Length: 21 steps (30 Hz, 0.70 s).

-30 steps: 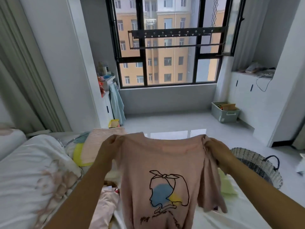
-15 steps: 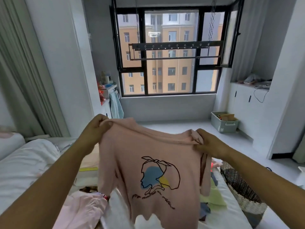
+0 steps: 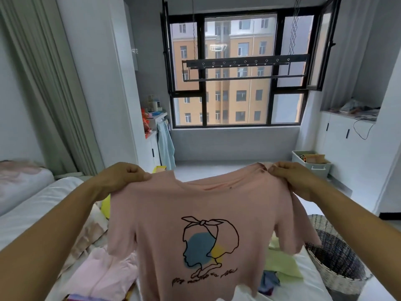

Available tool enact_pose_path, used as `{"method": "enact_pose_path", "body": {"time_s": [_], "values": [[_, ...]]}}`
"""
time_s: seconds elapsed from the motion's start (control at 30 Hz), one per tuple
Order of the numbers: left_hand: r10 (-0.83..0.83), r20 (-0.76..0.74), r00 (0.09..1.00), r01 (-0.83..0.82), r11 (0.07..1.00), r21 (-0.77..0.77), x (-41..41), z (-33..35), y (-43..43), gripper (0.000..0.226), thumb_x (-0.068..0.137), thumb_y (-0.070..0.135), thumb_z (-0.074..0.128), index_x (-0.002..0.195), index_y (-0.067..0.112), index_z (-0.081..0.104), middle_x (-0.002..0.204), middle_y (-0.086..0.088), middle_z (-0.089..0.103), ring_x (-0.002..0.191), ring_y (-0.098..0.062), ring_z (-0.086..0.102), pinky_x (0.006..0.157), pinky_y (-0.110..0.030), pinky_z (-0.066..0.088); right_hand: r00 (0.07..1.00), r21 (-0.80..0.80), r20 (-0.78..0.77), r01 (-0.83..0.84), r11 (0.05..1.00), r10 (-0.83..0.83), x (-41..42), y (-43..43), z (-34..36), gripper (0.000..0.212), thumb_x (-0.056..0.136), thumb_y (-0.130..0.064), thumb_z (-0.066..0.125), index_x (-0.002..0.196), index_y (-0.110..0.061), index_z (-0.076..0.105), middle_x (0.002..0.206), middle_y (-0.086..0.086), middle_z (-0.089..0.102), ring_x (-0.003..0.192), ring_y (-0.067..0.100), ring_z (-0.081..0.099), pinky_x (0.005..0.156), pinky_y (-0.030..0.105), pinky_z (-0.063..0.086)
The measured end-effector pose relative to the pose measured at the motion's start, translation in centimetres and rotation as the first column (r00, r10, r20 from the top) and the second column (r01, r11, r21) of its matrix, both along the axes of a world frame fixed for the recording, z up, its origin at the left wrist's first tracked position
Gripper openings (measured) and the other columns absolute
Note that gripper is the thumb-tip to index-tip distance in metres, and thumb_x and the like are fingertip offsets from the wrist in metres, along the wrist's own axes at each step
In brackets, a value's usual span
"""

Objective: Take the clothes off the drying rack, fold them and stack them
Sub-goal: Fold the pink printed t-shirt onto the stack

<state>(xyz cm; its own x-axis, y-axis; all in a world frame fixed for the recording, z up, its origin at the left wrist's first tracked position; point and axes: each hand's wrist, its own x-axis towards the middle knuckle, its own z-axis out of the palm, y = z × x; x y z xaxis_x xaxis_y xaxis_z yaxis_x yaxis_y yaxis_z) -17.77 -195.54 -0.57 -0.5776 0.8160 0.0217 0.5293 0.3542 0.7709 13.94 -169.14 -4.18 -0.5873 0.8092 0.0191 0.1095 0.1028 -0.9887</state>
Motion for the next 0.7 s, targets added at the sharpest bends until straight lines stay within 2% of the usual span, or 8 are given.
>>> {"method": "enact_pose_path", "body": {"time_s": [0.1, 0.2, 0.23, 0.3, 0.4, 0.53, 0.6, 0.7], "values": [[0.073, 0.023, 0.997, -0.075, 0.989, 0.130, -0.2, -0.5, -0.5, 0.018, 0.085, 0.030, 0.065, 0.075, 0.015, 0.065, 0.075, -0.005, 0.063, 0.072, -0.020, 0.056, 0.068, -0.030, 0.044, 0.999, -0.023, 0.002, -0.034, 0.999, 0.034, -0.2, -0.1, 0.5, 0.026, 0.080, -0.016, 0.068, 0.096, 0.004, 0.061, 0.093, 0.017, 0.062, 0.090, 0.026, 0.055, 0.081, 0.033, 0.047], [0.106, 0.041, 0.994, -0.112, 0.967, 0.229, -0.3, -0.4, -1.0, 0.012, 0.087, 0.027, 0.064, 0.079, 0.018, 0.062, 0.081, -0.008, 0.059, 0.077, -0.021, 0.054, 0.069, -0.030, 0.043, 0.990, -0.054, 0.050, -0.133, 0.990, 0.135, 0.1, -0.1, 1.1, 0.094, 0.044, -0.040, 0.090, 0.113, 0.013, 0.055, 0.105, 0.020, 0.062, 0.094, 0.026, 0.058, 0.089, 0.036, 0.049], [0.099, 0.040, 0.994, -0.105, 0.966, 0.236, -0.3, -0.3, -1.2, 0.010, 0.087, 0.027, 0.064, 0.080, 0.019, 0.062, 0.082, -0.008, 0.058, 0.078, -0.021, 0.053, 0.069, -0.030, 0.043, 0.981, -0.068, 0.069, -0.178, 0.982, 0.182, 0.1, 0.0, 1.3, 0.102, 0.038, -0.046, 0.091, 0.115, 0.011, 0.056, 0.108, 0.018, 0.064, 0.096, 0.024, 0.060, 0.086, 0.032, 0.051], [0.061, 0.033, 0.998, -0.067, 0.973, 0.219, -0.2, 0.0, -1.5, 0.010, 0.088, 0.027, 0.062, 0.081, 0.020, 0.060, 0.082, -0.008, 0.057, 0.076, -0.021, 0.052, 0.067, -0.030, 0.041, 0.967, -0.094, 0.078, -0.236, 0.967, 0.243, 0.0, -0.2, 1.7, 0.090, 0.048, -0.048, 0.086, 0.117, 0.004, 0.060, 0.112, 0.011, 0.067, 0.101, 0.020, 0.064, 0.081, 0.025, 0.055], [-0.040, 0.063, 0.997, 0.030, 0.987, 0.159, 0.0, 0.5, -2.2, 0.011, 0.089, 0.027, 0.059, 0.080, 0.022, 0.056, 0.072, -0.005, 0.054, 0.066, -0.018, 0.047, 0.057, -0.026, 0.036, 0.971, -0.052, 0.102, -0.213, 0.976, 0.218, 0.3, -0.2, 2.3, 0.086, 0.038, -0.050, 0.089, 0.102, 0.002, 0.065, 0.104, 0.013, 0.068, 0.095, 0.023, 0.063, 0.076, 0.023, 0.056], [-0.154, 0.174, 0.973, 0.139, 0.986, 0.096, 0.1, 0.6, -2.3, 0.008, 0.083, 0.015, 0.065, 0.082, 0.015, 0.057, 0.066, 0.001, 0.048, 0.059, -0.011, 0.046, 0.048, -0.017, 0.038, 0.993, 0.006, 0.059, -0.100, 0.995, 0.100, 0.2, -0.7, 3.0, 0.022, 0.078, -0.021, 0.069, 0.087, -0.001, 0.065, 0.095, 0.018, 0.064, 0.086, 0.024, 0.060, 0.082, 0.031, 0.052], [-0.191, 0.229, 0.955, 0.195, 0.981, 0.006, -0.2, 0.5, -2.5, 0.030, 0.069, 0.028, 0.079, 0.090, 0.014, 0.064, 0.072, 0.000, 0.053, 0.064, -0.009, 0.051, 0.054, -0.017, 0.041, 0.999, 0.051, 0.033, -0.042, 0.998, 0.040, 0.0, -1.1, 3.3, 0.010, 0.083, -0.016, 0.066, 0.080, -0.006, 0.065, 0.086, 0.011, 0.064, 0.085, 0.023, 0.058, 0.082, 0.030, 0.049], [-0.290, 0.147, 0.946, 0.317, 0.925, -0.210, -0.3, -0.5, -2.6, 0.075, 0.034, 0.058, 0.086, 0.089, 0.010, 0.070, 0.069, 0.004, 0.057, 0.061, -0.005, 0.048, 0.055, -0.016, 0.037, 0.997, 0.178, 0.080, 0.002, 0.984, -0.016, 0.1, -2.0, 3.6, 0.009, 0.084, -0.019, 0.066, 0.080, -0.011, 0.066, 0.085, 0.007, 0.064, 0.080, 0.019, 0.058, 0.078, 0.029, 0.048]]}}
